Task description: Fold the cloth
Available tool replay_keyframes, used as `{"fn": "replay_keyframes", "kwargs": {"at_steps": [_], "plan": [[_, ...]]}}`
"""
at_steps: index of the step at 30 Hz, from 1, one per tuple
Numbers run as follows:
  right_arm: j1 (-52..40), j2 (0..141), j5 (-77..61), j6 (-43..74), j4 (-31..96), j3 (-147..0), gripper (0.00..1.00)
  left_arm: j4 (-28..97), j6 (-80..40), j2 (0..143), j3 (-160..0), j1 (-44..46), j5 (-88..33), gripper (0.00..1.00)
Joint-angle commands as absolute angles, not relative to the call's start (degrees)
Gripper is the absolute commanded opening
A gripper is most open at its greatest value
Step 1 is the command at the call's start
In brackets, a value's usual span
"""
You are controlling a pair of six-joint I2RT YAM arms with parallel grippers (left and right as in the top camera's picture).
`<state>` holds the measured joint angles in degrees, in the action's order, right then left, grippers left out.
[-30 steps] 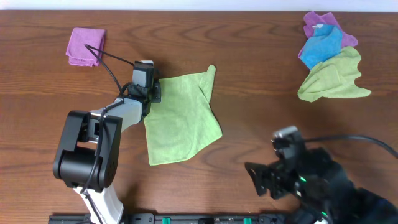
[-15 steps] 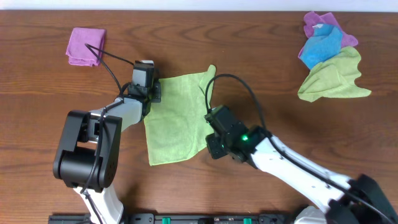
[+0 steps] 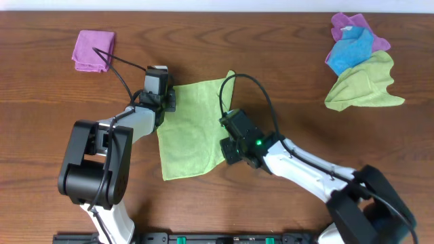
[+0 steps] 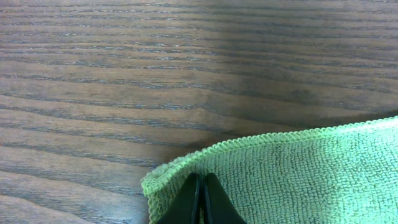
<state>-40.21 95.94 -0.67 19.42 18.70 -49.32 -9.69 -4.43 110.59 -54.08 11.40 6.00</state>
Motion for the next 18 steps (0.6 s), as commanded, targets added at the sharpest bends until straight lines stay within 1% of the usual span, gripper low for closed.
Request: {"fn": "replay_keyframes", "kwargs": {"at_steps": [1, 2, 9, 14, 18], "plan": [[-39.2, 97.6, -0.9, 19.0, 17.9, -49.2, 0.09, -7.8, -3.7, 113.5, -52.8, 11.1, 5.7, 0.06], [-39.1, 98.0, -0.9, 19.0, 18.0, -49.2, 0.01, -7.8, -3.7, 113.5, -52.8, 11.1, 5.7, 0.05], [-38.6, 103.1, -0.2, 19.1, 24.5, -49.2, 0.01, -7.7, -3.7, 113.5, -52.8, 11.0, 5.7, 0.06], [-38.5, 103.7, -0.3, 29.6, 31.4, -49.2, 0.01, -7.3, -3.7, 113.5, -52.8, 11.0, 5.8, 0.06], [-38.5, 103.7, -0.2, 38.6, 39.4, -49.2, 0.01, -6.7, -3.6, 113.5, -52.8, 11.0, 6.6, 0.06]]}}
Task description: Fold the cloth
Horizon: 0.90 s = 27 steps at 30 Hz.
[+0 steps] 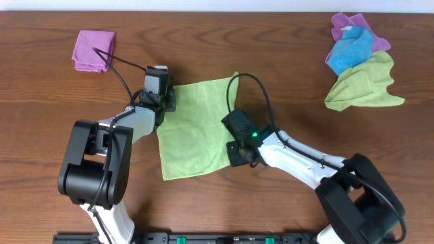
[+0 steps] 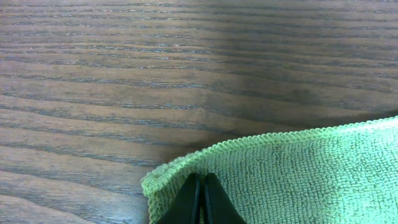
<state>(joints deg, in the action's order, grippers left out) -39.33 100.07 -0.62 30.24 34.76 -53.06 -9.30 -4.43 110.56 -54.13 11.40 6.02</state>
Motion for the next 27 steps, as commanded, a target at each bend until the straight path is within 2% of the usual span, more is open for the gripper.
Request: {"fn": "replay_keyframes", "kwargs": {"at_steps": [1, 7, 15, 21, 23, 27], "plan": [[-38.5, 103.7, -0.2, 40.0, 40.5, -49.2, 0.01, -6.6, -3.6, 113.5, -52.8, 10.9, 6.6, 0.06], [-38.5, 103.7, -0.3, 48.2, 46.0, -49.2, 0.01, -5.8, -3.7, 113.5, -52.8, 10.8, 6.6, 0.06], [-38.7, 102.9, -5.3, 48.4, 49.0, -50.3, 0.01, -6.1, -3.7, 113.4, -52.8, 10.8, 6.6, 0.06], [-38.7, 91.9, -5.0, 45.6, 49.9, -51.0, 0.02, -6.2, -3.8, 109.1, -53.8, 10.9, 6.6, 0.06], [-38.6, 88.0, -5.0, 44.4, 50.0, -51.0, 0.17, -6.2, -3.8, 105.8, -54.0, 10.9, 6.6, 0.07], [-38.6, 81.2, -3.5, 43.2, 50.1, -51.0, 0.33, -5.2, -4.9, 99.3, -54.0, 10.9, 6.6, 0.09]]}}
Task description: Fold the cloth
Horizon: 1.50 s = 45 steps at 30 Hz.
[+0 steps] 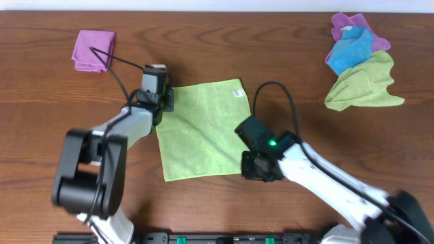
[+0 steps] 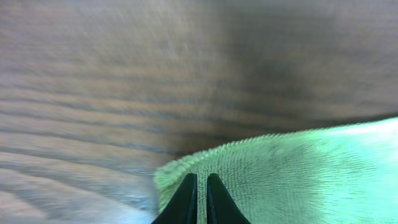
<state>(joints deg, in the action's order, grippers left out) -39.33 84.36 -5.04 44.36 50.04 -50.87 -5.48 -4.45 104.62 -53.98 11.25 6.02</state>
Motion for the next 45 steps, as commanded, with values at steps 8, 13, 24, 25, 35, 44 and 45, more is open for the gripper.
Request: {"fn": "replay_keyframes", "kwargs": {"at_steps": [8, 13, 24, 25, 35, 44, 45], "plan": [[-35.5, 81.2, 0.8, 39.4, 46.8, -50.6, 0.42, 12.2, -12.3, 90.0, -54.0, 10.9, -6.5, 0.08], [-29.4, 83.2, -4.8, 32.2, 41.3, -50.5, 0.60, 23.6, -12.5, 90.4, -53.2, 11.0, -15.9, 0.06], [-18.3, 92.2, -26.6, 18.9, 33.6, -50.5, 0.74, 26.3, -17.0, 90.3, -46.5, 14.7, -17.7, 0.06], [-18.3, 93.1, -26.6, 18.5, 33.6, -50.4, 0.74, 25.8, -17.5, 90.3, -45.9, 15.7, -17.6, 0.06], [-18.3, 102.7, -27.5, 17.6, 26.0, -50.5, 0.78, 22.4, -22.3, 90.3, -43.2, 21.1, -15.9, 0.06], [-18.3, 106.4, -31.4, 17.5, 31.9, -50.5, 0.71, 20.5, -23.0, 90.7, -43.2, 22.9, -9.1, 0.07], [-18.3, 106.4, -32.2, 17.5, 32.9, -50.5, 0.71, 20.5, -23.0, 90.9, -43.2, 22.9, -7.9, 0.07]]}}
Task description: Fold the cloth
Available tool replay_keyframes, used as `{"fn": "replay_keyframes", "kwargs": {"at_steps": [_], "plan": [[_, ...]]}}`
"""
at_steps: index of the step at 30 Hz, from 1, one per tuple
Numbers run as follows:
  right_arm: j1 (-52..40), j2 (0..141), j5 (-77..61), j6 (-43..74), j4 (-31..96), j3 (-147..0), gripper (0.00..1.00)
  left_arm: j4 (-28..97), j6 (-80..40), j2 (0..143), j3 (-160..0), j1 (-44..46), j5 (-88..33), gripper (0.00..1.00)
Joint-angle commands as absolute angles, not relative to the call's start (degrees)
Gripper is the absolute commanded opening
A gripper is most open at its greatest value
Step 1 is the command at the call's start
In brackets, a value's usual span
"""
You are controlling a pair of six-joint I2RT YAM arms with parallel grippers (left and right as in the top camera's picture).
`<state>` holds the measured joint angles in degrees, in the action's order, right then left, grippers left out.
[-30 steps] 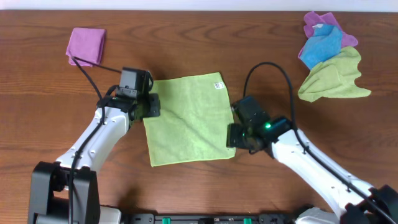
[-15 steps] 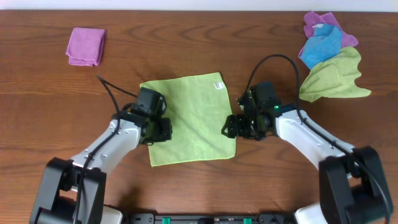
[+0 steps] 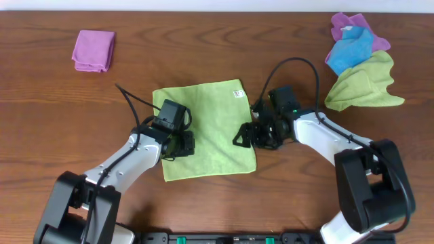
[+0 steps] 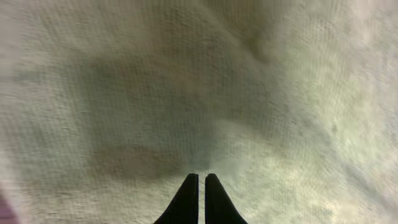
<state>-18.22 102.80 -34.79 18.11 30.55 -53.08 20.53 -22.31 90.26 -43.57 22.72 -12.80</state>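
Observation:
The green cloth [image 3: 210,129] lies spread flat as a rough square in the middle of the wooden table [image 3: 54,108], a small white tag [image 3: 237,93] at its far right corner. My left gripper [image 3: 182,144] is over the cloth's left near part. In the left wrist view its black fingers [image 4: 199,177] stand shut, with blurred cloth [image 4: 186,74] filling the picture. My right gripper [image 3: 245,134] is at the middle of the cloth's right edge; whether it is open or shut does not show.
A folded purple cloth [image 3: 93,49] lies at the far left. A loose pile of purple, blue and green cloths [image 3: 359,64] sits at the far right. Black cables loop above both arms.
My left gripper has moved from the cloth's far left corner to over its left near part. My right gripper has moved from off the near right corner to the right edge's middle.
At first my left gripper was shut at the cloth's far left corner while the right gripper was at the right side, with that side bunched and turned up. By 1.5 s ago the cloth lay flat. Now both grippers stand at new places on it.

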Motion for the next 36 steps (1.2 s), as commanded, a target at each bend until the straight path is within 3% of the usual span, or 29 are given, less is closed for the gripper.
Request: {"fn": "replay_keyframes", "kwargs": {"at_steps": [1, 10, 23, 26, 31, 36], "plan": [[-18.3, 106.4, -33.7, 17.1, 34.0, -50.5, 0.70, 20.3, -23.0, 91.0, -43.2, 22.9, -7.2, 0.08], [-18.3, 103.9, -39.5, 14.3, 40.3, -50.5, 0.64, 19.2, -23.0, 92.4, -43.2, 22.9, -3.2, 0.09], [-18.3, 85.3, -39.2, 13.0, 43.4, -50.5, 0.65, 18.3, -22.9, 96.0, -43.2, 22.9, -2.9, 0.09], [-18.3, 84.2, -36.9, 12.8, 46.7, -50.5, 0.63, 18.4, -22.9, 96.0, -43.2, 22.9, -2.8, 0.09], [-22.5, 84.2, -32.5, 12.6, 50.4, -50.5, 0.48, 18.4, -22.9, 96.0, -43.2, 22.8, -2.8, 0.08], [-28.6, 83.9, -21.4, 18.0, 52.5, -50.5, 0.49, 18.3, -22.5, 96.0, -43.2, 21.0, -2.8, 0.09]]}}
